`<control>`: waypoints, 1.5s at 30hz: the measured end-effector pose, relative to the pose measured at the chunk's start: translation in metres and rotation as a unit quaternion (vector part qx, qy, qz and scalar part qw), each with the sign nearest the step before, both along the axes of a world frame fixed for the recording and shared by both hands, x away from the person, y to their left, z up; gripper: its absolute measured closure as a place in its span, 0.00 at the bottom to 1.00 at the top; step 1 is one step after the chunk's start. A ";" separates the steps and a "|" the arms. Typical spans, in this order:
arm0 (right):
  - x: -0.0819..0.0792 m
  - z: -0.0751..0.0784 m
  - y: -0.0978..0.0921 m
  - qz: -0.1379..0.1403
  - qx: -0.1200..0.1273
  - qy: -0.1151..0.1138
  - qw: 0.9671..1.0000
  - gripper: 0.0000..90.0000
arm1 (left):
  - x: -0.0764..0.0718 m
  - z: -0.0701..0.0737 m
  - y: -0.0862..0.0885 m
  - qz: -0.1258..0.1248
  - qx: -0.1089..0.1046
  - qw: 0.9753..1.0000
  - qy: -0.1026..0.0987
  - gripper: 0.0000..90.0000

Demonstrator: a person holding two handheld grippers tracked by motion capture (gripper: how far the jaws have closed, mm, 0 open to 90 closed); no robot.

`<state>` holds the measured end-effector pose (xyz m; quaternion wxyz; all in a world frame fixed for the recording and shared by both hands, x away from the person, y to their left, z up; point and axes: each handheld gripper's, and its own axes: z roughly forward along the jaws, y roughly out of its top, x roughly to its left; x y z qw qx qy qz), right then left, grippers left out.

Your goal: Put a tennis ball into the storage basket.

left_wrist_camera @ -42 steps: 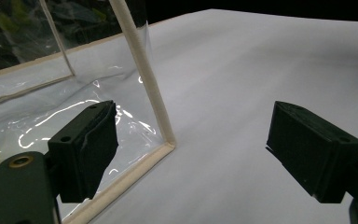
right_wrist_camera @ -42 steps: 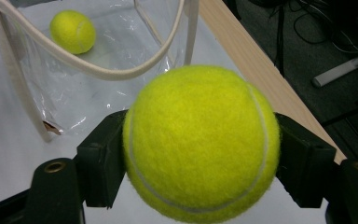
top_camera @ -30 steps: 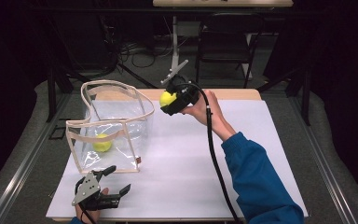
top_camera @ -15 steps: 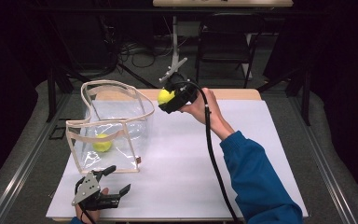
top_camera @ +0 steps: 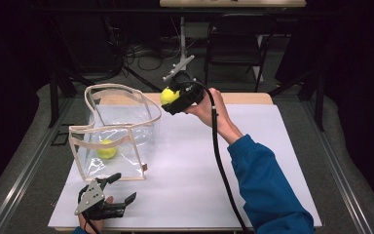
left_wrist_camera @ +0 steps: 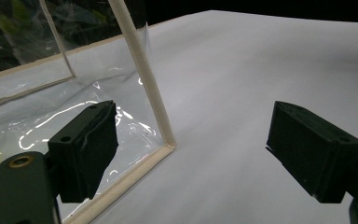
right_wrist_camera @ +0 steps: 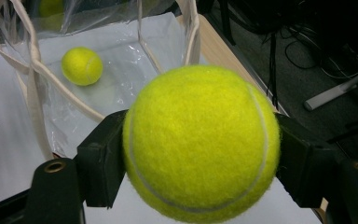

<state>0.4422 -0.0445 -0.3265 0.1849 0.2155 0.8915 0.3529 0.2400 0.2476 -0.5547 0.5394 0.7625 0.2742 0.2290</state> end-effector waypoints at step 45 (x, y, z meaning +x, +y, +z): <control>-0.003 0.010 0.033 0.025 0.013 -0.014 1.000 0.30 | 0.000 0.000 0.001 0.000 -0.005 1.000 -0.004 0.18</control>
